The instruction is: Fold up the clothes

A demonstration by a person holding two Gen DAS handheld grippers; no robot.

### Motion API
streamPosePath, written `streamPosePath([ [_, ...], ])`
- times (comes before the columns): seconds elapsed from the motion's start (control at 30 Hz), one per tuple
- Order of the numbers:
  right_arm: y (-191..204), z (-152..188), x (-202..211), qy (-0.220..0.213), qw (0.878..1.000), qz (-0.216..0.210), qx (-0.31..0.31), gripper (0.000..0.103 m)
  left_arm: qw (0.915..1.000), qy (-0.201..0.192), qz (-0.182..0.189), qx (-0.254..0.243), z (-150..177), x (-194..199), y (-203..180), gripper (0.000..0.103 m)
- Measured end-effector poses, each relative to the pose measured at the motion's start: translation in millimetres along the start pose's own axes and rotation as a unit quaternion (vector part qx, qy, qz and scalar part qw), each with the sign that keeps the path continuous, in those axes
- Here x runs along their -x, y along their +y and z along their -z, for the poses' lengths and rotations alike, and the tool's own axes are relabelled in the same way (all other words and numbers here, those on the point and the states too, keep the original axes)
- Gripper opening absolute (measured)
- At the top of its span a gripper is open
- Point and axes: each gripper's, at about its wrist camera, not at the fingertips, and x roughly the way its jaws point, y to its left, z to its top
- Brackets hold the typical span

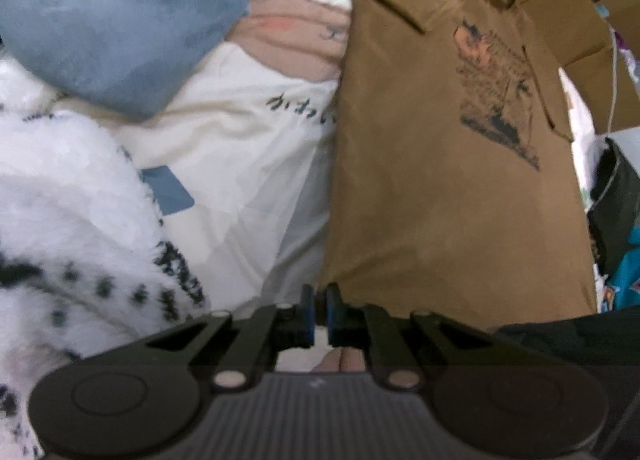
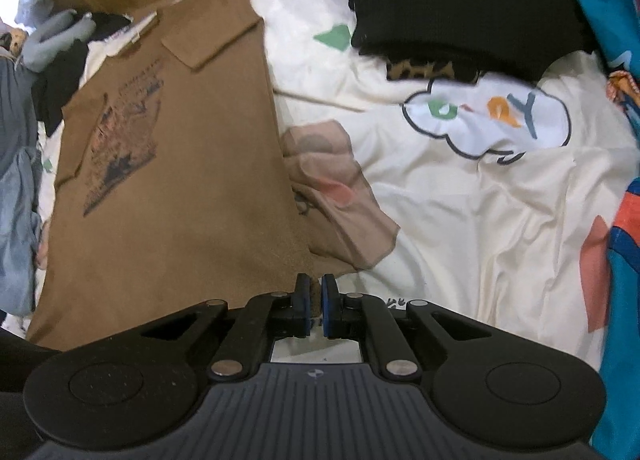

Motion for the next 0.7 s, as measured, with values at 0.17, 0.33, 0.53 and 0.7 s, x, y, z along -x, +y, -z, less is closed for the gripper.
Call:
streamPosePath([
  [0.17, 11, -5, 23, -0.004, 1.0, 0.007, 0.014, 0.003, 0.9998, -0.011, 0.016, -0.003, -8, 19, 0, 0.005],
  [0.33, 15, -6, 42, -0.012, 1.0, 0.02, 0.015, 0.0, 0.9993, -0.029, 0.022, 0.002, -12, 32, 0, 0.005],
  [0.53, 12, -8, 60, -0.025, 0.999, 0.025, 0.016, 0.0, 0.9983, -0.046, 0.035, 0.006, -17, 37, 3, 0.005],
  [0.7, 2, -5, 48, -0.038, 0.999, 0.01, -0.003, 0.0, 0.9988, -0.036, 0.033, 0.004, -18, 24, 3, 0.005],
])
